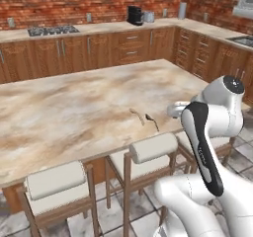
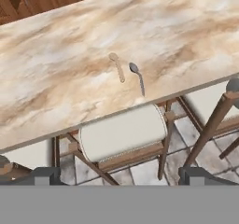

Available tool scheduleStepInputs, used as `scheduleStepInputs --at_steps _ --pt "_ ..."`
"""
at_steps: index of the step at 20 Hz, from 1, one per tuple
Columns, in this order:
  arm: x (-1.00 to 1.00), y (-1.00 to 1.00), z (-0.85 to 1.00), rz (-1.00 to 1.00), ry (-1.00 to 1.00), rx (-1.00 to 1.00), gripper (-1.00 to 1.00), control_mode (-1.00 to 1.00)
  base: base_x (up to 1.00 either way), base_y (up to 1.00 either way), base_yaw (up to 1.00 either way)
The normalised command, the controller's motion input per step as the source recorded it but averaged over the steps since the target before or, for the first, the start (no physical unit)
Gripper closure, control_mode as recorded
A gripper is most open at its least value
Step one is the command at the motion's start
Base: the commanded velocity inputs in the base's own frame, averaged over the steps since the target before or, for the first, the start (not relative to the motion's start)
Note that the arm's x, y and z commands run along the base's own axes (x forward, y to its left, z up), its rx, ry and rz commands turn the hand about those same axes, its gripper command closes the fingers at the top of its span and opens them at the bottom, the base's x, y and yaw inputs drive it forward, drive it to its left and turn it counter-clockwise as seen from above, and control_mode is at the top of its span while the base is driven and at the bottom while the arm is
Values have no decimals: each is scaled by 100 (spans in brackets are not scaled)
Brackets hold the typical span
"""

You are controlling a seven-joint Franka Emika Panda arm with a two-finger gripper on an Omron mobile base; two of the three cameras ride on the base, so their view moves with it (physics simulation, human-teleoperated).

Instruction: Pick up the metallic utensils from the counter and place them in the open drawer. Make sure not to pick up any wooden utensils.

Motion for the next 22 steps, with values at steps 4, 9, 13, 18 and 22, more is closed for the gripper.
scheduleStepInputs --at_steps 4,9,13,18,22 --pt "0 0 0 0 0 0 -100 100 31 -64 33" --pt "0 0 0 0 0 0 -100 100 52 -54 25" --pt "0 0 0 0 0 0 -100 100 85 -1 1" --pt "0 0 0 0 0 0 -100 100 69 0 0" --pt "0 0 0 0 0 0 -100 100 52 0 0"
